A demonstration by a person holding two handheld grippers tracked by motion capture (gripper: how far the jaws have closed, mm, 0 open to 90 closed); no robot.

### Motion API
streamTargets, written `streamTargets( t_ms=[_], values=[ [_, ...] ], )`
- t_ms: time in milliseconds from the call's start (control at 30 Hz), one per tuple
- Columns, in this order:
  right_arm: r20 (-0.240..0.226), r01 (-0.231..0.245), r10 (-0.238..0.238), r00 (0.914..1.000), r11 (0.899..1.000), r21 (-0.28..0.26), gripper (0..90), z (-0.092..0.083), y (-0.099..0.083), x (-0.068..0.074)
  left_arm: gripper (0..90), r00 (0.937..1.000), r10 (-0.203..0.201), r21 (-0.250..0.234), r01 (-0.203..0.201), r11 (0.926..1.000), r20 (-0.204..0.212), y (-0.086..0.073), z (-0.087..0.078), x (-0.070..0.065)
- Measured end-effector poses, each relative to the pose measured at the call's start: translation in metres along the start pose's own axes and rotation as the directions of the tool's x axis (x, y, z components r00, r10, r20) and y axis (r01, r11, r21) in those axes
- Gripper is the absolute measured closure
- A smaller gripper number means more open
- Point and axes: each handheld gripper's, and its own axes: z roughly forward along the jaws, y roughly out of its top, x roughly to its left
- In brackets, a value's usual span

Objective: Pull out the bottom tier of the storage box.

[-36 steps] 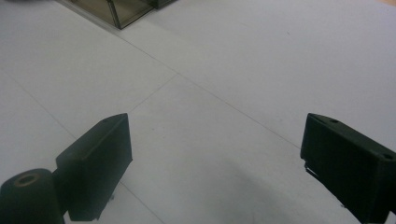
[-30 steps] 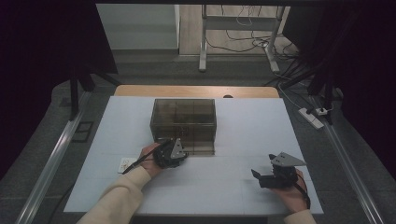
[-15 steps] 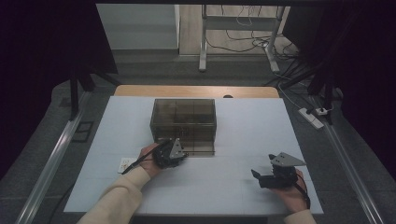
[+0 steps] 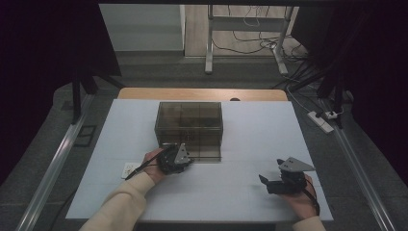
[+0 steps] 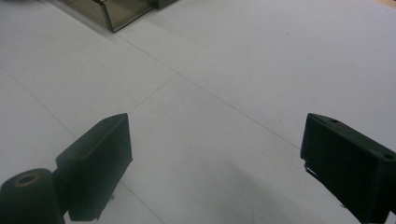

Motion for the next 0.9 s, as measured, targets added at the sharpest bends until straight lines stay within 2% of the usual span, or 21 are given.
streamTargets(
  t_ms=[900],
  values=[
    [-0.006,0.002,-0.002,1.0000,1.000,0.000,8.7,0.0002,-0.0001,0.0007,67.0,0.9995,0.028,0.003,-0.028,0.9996,0.015,0.0006,-0.0041,-0.0068]
  ],
)
